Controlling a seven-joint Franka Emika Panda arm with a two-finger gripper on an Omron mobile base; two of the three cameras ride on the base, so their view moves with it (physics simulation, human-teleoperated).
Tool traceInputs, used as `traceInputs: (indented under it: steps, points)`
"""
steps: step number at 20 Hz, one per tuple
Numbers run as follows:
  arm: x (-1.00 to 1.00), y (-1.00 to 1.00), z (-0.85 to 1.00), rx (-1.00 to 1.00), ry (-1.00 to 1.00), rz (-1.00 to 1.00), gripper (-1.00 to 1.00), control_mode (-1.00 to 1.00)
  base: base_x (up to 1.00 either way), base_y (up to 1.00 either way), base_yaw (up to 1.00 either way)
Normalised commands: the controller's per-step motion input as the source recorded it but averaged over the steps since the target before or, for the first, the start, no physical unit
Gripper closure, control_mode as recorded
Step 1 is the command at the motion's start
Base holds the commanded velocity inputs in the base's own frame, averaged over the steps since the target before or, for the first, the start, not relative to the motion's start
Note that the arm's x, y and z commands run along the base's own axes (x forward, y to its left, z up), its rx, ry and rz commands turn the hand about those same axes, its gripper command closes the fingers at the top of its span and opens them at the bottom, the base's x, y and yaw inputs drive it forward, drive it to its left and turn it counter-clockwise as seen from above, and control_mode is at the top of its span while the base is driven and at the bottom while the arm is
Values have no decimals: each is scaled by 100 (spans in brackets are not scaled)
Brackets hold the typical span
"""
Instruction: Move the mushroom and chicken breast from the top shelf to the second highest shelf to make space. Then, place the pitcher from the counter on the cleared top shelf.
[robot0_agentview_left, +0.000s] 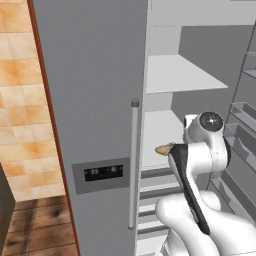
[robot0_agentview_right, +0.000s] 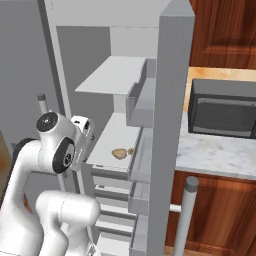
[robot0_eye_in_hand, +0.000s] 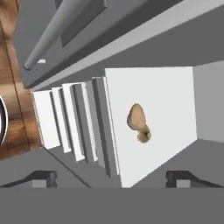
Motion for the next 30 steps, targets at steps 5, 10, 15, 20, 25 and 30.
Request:
traceInputs:
  steps: [5,10,15,20,25,30]
  points:
    - [-37,46,20,33,-55,-57,-100,-100,0,0,0]
    - [-33,19,35,47,-49,-60,-100,-100,0,0,0]
    - [-36,-3,1,72,-57,-35,-100,-100,0,0,0]
    - [-54,-7,3,69,-23,-5,-100,-100,0,0,0]
    - [-22,1,-6,41,7,2,-100,-100,0,0,0]
    - [0,0,-15,4,10,0,-100,-100,0,0,0]
